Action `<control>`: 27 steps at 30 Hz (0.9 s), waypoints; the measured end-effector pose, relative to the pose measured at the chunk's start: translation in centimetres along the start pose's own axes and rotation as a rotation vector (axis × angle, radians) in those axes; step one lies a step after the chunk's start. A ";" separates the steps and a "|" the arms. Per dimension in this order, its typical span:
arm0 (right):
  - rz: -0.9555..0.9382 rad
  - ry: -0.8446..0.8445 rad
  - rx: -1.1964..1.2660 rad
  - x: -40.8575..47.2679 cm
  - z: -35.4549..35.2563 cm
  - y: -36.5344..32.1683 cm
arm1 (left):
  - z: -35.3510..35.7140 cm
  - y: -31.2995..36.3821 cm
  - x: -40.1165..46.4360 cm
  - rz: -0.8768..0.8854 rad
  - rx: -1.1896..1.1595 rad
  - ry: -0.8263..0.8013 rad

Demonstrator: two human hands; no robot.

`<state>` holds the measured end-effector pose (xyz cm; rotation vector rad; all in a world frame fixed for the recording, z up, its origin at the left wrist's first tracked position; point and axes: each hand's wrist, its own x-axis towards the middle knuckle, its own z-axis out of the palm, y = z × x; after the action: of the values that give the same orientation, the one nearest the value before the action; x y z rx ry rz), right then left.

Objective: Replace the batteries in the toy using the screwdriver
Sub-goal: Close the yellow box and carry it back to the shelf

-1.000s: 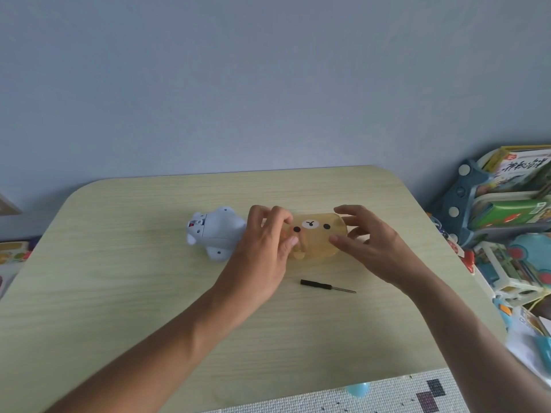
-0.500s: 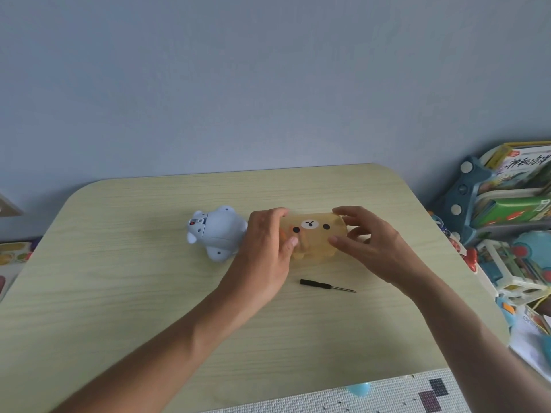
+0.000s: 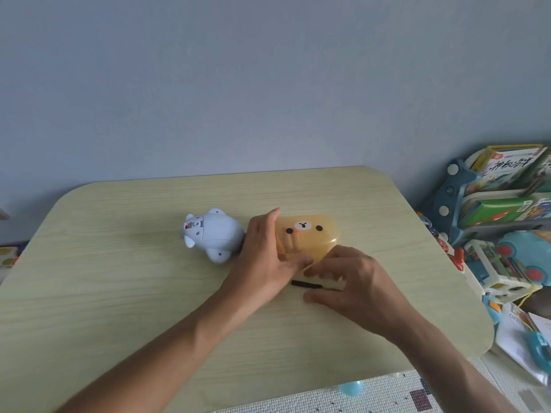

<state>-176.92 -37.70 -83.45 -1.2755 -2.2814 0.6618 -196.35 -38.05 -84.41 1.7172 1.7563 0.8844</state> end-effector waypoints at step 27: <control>0.404 0.215 0.087 0.5 -8.0 3.3 | 0.5 3.0 1.3 -0.075 0.008 0.076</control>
<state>-170.27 -34.23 -79.02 -1.6945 -1.8192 0.7081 -194.14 -36.74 -82.36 1.6311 1.8626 0.9218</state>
